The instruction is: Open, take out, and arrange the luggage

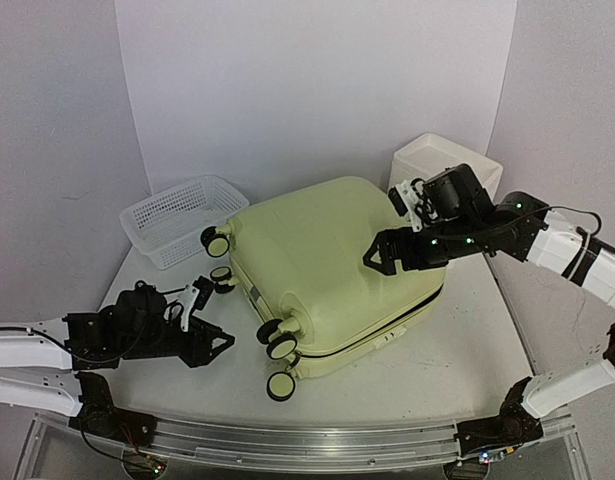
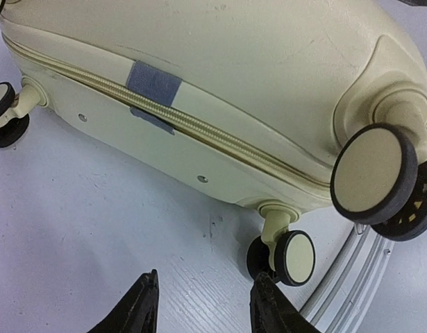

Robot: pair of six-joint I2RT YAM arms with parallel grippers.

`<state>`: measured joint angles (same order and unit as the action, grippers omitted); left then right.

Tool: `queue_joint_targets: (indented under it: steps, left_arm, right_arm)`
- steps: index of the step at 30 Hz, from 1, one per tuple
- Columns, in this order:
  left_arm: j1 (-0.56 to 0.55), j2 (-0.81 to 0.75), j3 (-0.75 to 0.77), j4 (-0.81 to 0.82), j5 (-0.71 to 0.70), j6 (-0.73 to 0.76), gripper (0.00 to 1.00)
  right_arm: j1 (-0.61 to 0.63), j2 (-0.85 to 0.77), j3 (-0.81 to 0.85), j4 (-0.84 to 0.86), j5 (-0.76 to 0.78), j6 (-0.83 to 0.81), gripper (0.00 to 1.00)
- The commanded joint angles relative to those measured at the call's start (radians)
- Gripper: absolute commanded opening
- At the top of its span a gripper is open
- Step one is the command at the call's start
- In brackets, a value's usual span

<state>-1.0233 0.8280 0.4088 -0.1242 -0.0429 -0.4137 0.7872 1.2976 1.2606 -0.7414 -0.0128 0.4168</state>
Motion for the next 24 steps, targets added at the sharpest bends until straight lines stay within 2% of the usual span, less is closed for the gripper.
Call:
queue_joint_targets:
  steps: [1, 6, 11, 15, 24]
  left_arm:
    - [-0.017, -0.01, -0.093, 0.252, 0.014, 0.081, 0.45]
    - [-0.044, 0.041, -0.165, 0.445, 0.083, 0.116, 0.42]
    - [-0.138, 0.137, -0.148, 0.53, 0.103, 0.148, 0.43]
    - [-0.249, 0.205, -0.127, 0.561, 0.006, 0.186, 0.45]
    - [-0.387, 0.388, -0.052, 0.679, -0.142, 0.127, 0.5]
  right_arm:
    - [0.026, -0.019, -0.03, 0.04, 0.038, 0.054, 0.96]
    - [0.028, -0.033, -0.061, 0.087, -0.007, 0.088, 0.96]
    - [0.029, -0.027, -0.078, 0.128, -0.029, 0.112, 0.96]
    - [0.031, -0.017, -0.072, 0.14, -0.032, 0.114, 0.96]
    - [0.033, -0.022, -0.061, 0.164, -0.038, 0.111, 0.96]
